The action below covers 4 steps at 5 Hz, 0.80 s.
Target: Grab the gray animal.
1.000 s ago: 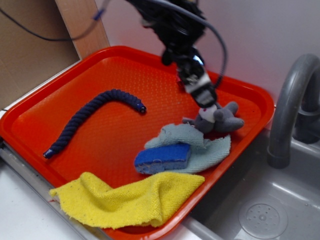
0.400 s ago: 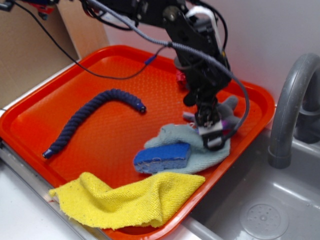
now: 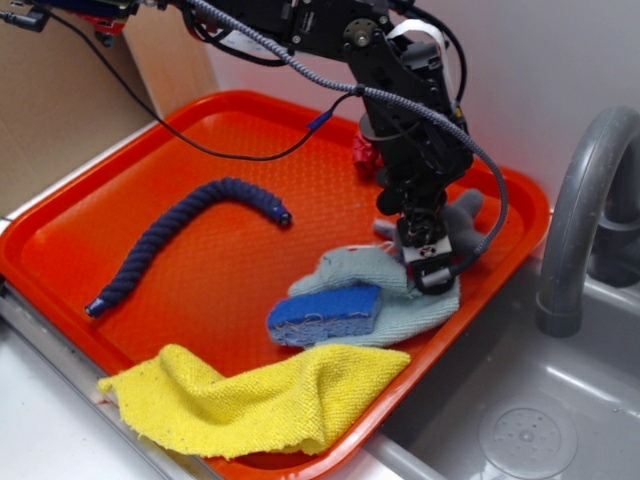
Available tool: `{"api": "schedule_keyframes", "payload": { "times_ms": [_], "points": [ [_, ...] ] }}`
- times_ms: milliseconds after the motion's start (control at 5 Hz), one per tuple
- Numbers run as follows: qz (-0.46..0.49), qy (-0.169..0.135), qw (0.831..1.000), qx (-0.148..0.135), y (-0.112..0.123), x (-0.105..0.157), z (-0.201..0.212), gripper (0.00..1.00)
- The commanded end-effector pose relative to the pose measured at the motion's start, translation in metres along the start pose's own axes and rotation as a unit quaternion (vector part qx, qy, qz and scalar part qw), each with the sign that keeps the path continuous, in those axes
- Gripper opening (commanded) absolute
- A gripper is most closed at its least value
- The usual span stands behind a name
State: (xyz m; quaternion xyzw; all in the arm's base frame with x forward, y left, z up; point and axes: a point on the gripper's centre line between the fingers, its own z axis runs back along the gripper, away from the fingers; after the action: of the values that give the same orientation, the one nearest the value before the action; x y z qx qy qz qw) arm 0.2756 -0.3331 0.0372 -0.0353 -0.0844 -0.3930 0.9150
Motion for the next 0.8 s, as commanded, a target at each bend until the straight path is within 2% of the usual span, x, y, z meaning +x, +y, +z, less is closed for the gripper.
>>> {"api": "schedule_keyframes", "payload": {
  "times_ms": [0, 200, 400, 600],
  "points": [
    [0.062, -0.033, 0.995, 0.067, 0.004, -0.003, 0.09, 0.0],
    [0.114, -0.035, 0.989, 0.087, 0.016, -0.022, 0.128, 0.0],
    [0.183, -0.03, 0.976, 0.114, 0.028, -0.05, 0.159, 0.0],
    [0.249, 0.0, 0.962, 0.114, 0.042, -0.081, 0.187, 0.0]
  ]
}}
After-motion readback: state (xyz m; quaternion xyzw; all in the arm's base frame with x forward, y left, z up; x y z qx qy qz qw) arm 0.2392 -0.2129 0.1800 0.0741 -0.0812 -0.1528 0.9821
